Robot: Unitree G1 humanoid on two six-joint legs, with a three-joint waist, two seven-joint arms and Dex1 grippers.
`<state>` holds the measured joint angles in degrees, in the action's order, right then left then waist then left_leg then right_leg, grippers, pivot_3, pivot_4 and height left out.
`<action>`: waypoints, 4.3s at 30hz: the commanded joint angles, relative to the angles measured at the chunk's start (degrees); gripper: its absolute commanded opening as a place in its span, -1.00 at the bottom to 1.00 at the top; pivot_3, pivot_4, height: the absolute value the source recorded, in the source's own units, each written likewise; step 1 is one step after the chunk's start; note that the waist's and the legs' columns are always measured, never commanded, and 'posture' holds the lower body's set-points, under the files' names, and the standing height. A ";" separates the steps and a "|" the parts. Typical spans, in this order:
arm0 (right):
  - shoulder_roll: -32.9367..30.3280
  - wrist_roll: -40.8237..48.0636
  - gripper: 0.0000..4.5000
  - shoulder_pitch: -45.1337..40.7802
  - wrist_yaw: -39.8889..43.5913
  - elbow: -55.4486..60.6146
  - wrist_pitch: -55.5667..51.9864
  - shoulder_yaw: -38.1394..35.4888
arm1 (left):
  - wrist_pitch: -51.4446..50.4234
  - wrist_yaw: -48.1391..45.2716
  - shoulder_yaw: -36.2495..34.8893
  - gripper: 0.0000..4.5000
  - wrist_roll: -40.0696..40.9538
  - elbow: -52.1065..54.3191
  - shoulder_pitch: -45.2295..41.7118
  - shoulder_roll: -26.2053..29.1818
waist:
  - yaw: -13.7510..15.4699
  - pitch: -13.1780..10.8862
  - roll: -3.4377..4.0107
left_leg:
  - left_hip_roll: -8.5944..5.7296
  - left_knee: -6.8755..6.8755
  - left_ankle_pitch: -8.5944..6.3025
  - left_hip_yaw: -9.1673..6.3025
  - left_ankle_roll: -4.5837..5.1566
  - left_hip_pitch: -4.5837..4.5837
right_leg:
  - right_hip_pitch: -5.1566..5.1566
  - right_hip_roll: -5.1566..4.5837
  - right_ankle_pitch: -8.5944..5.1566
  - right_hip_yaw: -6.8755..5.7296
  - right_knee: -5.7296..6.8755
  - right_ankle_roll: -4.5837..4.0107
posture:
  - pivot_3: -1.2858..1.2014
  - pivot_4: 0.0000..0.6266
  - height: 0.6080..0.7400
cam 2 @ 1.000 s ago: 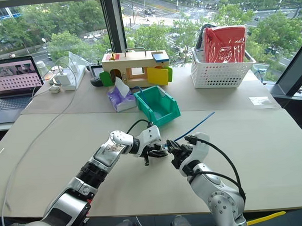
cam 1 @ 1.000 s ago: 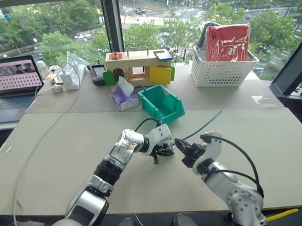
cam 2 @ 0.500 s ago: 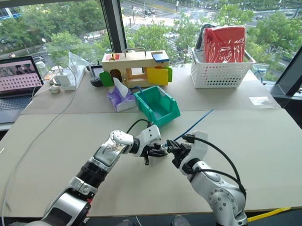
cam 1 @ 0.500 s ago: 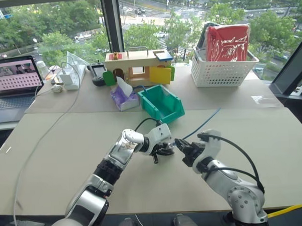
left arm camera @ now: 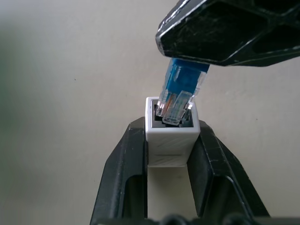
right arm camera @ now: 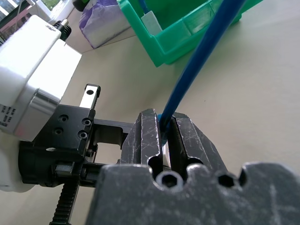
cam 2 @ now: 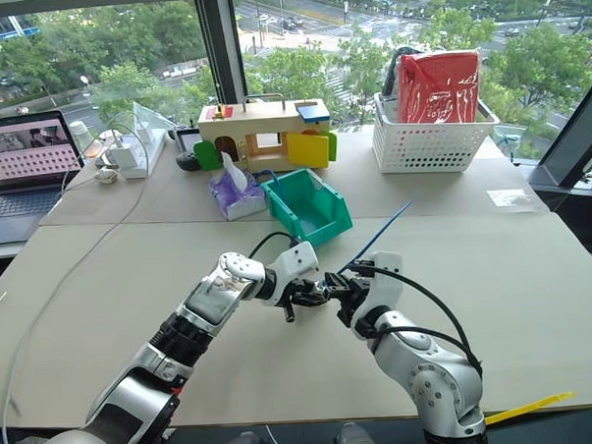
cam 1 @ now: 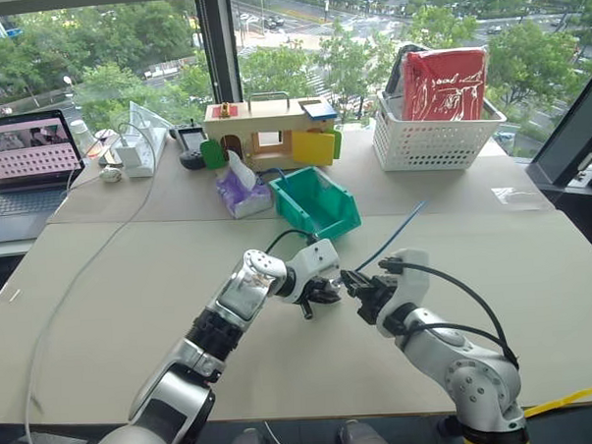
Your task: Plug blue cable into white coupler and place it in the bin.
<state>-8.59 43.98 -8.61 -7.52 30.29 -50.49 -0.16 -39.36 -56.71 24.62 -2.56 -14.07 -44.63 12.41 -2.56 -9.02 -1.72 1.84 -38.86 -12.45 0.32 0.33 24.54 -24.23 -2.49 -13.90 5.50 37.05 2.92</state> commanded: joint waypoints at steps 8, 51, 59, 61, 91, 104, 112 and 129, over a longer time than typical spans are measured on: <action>-3.20 -4.09 -1.00 -2.41 3.25 -0.16 -6.90 7.27 | 0.33 0.94 0.70 -0.70 1.73 5.65 -3.45 -2.89 | 0.12 0.00 0.00 | -0.01 0.00 0.00 0.00 0.00 0.01 | 0.00 -0.01 0.00 0.00 0.00 0.00 | 0.03 -0.52 0.62; -11.94 -20.23 -1.00 6.43 20.95 -12.85 -3.50 11.85 | -4.33 6.69 -2.81 -0.70 5.96 9.20 -2.28 -3.57 | 0.57 0.52 -0.27 | -0.03 0.00 0.00 -0.03 0.00 -0.37 | 0.39 -0.02 -0.03 -0.02 -0.02 0.02 | 0.03 -0.52 0.62; -8.40 -17.80 -1.00 8.77 23.77 -17.57 -4.19 8.23 | -3.71 7.79 -2.92 -0.70 6.53 8.86 -2.48 -3.63 | 0.45 0.81 -0.40 | -0.02 0.03 0.00 -0.03 0.00 -0.46 | 0.47 -0.01 -0.05 -0.02 -0.03 -0.01 | 0.03 -0.52 0.62; -5.73 -15.55 -1.00 9.52 24.21 -18.84 -4.69 5.16 | -3.70 7.98 -2.94 -0.70 6.69 8.97 -2.42 -3.59 | 0.38 0.81 -0.41 | 0.00 0.07 0.00 -0.06 -0.01 -0.72 | 0.74 0.00 -0.07 -0.05 -0.07 -0.03 | 0.03 -0.52 0.62; -12.62 -11.21 -1.00 -8.31 21.81 -15.08 -4.31 -15.80 | -0.13 1.78 -6.23 0.97 12.50 11.06 -1.72 2.10 | 0.04 0.66 -0.13 | -0.12 0.95 0.03 -0.09 -0.06 -1.22 | 0.92 0.02 -0.25 0.08 -0.32 -0.22 | 0.03 -0.52 0.62; -16.67 -15.11 -1.00 -36.41 28.13 -33.38 5.20 -12.27 | 4.86 4.18 -17.08 0.97 16.00 17.09 6.14 11.54 | -0.11 0.08 0.14 | -0.11 0.96 0.04 -0.07 -0.06 -0.28 | -0.11 -0.01 0.03 0.05 -0.10 -0.65 | 0.03 -0.52 0.62; -11.35 -28.05 -1.00 -55.67 39.42 -66.08 24.78 0.96 | 4.28 14.87 -25.86 0.97 16.12 24.94 15.86 13.07 | -0.24 -0.13 0.17 | -0.10 0.96 0.04 -0.07 -0.06 -0.21 | -0.17 -0.04 0.06 0.01 -0.16 -0.69 | 0.03 -0.52 0.62; -10.97 -35.58 0.99 -68.55 46.22 -89.61 43.68 -1.21 | 8.60 28.24 -28.18 1.00 13.82 27.17 22.22 11.16 | -0.11 -0.35 0.23 | -0.11 0.97 0.07 -0.13 -0.18 -0.19 | -0.26 -0.14 0.17 -0.11 0.06 -0.73 | 0.03 -0.52 0.62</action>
<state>-18.04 6.10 -76.06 37.30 -63.10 -6.84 1.19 -34.27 -30.29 -2.83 12.32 12.70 -21.78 23.97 -2.67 -9.37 -1.50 1.72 -37.89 -12.38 0.20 0.15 24.35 -24.49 -2.64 -13.73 5.40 37.10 2.18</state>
